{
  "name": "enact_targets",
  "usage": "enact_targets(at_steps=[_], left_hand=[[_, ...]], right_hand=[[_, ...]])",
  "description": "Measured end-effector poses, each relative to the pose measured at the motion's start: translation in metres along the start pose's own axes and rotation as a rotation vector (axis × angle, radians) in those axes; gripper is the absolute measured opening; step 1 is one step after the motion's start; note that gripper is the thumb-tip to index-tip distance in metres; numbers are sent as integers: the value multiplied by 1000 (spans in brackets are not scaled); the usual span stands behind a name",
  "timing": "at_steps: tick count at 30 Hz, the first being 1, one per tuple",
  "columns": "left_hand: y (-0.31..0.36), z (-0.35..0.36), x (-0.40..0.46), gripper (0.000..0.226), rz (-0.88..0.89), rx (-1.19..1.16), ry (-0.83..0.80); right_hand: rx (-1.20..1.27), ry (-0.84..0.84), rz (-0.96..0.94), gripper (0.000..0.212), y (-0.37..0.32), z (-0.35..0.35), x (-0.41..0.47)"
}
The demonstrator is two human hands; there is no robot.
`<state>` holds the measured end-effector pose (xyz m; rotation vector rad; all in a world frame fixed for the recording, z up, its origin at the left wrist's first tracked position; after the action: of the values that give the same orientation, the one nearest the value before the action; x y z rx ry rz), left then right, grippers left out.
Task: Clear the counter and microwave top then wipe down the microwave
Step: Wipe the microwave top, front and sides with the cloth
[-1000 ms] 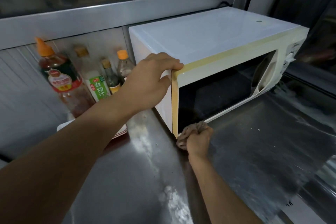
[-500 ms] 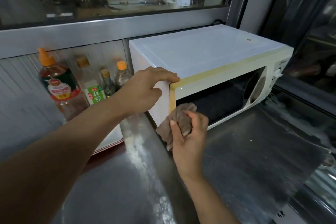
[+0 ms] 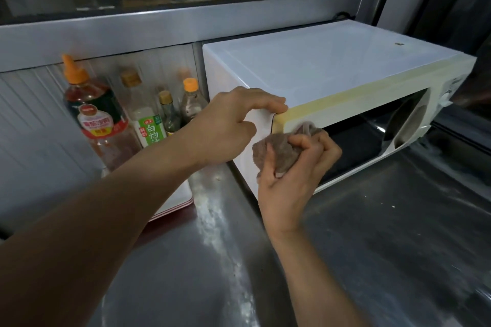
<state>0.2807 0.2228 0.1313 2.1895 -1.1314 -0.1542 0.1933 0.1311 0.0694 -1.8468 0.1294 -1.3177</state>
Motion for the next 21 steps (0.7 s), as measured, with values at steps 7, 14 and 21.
enact_targets(at_steps=[7,14,21], left_hand=[[2,3,-4,64,-35,0,51],[9,7,-7,72,-15,49,68],[6,6,-6,67,-6,49,56]], right_hand=[[-198,-244,168,50,72,19,-77],[-136,-235,132,50,42,12,-48],[-84,-69,-41,36,-3,2,-4]])
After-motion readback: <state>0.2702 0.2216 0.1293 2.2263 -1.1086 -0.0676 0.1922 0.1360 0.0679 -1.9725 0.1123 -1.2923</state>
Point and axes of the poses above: each hand's wrist, its own x-axis towards the middle knuckle, its own z-axis out of the palm, y = z × x, the point moved 9 cm from there along x, towards the middle knuckle, and after that the axes turned 9 degrees about -y, right-handed, at the moved point
